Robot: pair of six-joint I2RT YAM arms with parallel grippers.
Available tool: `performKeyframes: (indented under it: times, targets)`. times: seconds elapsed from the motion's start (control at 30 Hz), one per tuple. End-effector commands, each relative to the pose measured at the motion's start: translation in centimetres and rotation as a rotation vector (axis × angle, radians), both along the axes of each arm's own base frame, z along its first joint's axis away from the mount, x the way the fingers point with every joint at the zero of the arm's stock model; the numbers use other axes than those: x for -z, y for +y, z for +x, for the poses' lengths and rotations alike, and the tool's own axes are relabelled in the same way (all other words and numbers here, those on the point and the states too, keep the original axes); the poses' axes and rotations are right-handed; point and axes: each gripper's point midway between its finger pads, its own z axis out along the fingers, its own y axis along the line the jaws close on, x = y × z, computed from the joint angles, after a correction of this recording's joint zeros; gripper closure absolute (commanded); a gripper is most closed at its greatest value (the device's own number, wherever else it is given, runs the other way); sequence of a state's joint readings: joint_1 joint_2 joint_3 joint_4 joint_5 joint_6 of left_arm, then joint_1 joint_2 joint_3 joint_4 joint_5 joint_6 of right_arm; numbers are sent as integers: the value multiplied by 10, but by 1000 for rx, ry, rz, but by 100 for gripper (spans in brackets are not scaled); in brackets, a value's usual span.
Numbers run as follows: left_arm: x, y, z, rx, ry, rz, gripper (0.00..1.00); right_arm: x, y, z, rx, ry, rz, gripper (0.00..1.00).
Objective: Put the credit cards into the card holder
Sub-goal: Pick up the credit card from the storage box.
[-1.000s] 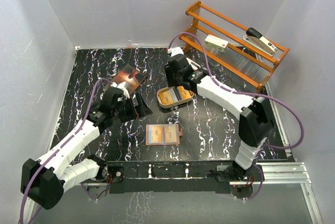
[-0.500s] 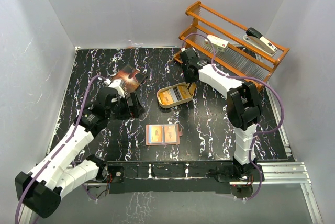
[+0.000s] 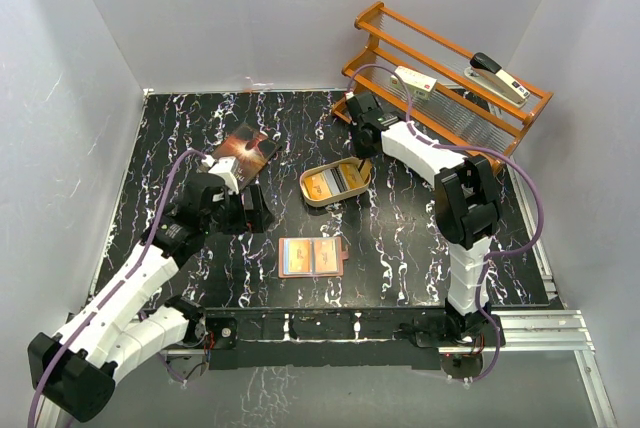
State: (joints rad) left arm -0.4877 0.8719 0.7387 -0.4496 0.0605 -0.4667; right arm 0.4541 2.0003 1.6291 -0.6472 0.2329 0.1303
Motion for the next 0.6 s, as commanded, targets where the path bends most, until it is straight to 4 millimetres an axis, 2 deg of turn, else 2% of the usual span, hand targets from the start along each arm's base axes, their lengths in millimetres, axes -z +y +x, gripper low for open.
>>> performKeyframes:
  times: [0.0,0.3,0.43,0.57]
  targets:
    - [4,-3,-4,41,6,5,2,-38,5,13,-17,-85,36,98]
    - [3,-27,-13,167,21,-84,4,-71,11,-1,-76,-100,92,100]
    - [2,-36,-14,210,29,-114,6,-92,16,-15,-105,-103,155,100]
    - [1,-41,-14,224,23,-142,7,-108,25,-37,-169,-82,228,100]
